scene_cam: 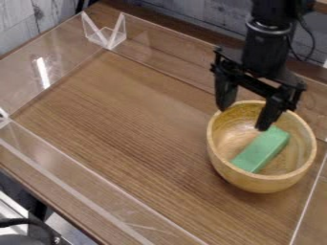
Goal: Remove the green block from inside the brown bowl and put it on the table
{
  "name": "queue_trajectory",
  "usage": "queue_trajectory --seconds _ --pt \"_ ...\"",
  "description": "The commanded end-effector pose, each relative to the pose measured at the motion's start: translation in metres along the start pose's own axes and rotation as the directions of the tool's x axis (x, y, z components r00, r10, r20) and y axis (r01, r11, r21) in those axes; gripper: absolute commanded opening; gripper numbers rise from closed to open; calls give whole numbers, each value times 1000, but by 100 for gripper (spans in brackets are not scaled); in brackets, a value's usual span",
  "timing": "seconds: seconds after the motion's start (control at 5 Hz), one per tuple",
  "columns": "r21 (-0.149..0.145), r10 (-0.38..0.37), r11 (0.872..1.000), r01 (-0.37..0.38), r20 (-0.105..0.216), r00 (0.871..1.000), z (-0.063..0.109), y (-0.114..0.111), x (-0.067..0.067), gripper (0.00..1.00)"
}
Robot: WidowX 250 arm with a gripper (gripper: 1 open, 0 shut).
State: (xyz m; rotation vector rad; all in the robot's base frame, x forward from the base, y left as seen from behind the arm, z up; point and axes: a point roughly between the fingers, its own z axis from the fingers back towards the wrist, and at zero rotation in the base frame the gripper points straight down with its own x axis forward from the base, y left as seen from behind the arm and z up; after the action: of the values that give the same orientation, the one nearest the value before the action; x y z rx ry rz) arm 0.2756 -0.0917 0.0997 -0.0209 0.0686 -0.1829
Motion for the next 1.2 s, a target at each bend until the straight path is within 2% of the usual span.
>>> queue_trajectory --seconds 0.0,1.0 --pt "-3 -21 1000 22 53 998 8 -9 6 100" --pt "-9 -63 998 64 98 993 -20 -32 13 100"
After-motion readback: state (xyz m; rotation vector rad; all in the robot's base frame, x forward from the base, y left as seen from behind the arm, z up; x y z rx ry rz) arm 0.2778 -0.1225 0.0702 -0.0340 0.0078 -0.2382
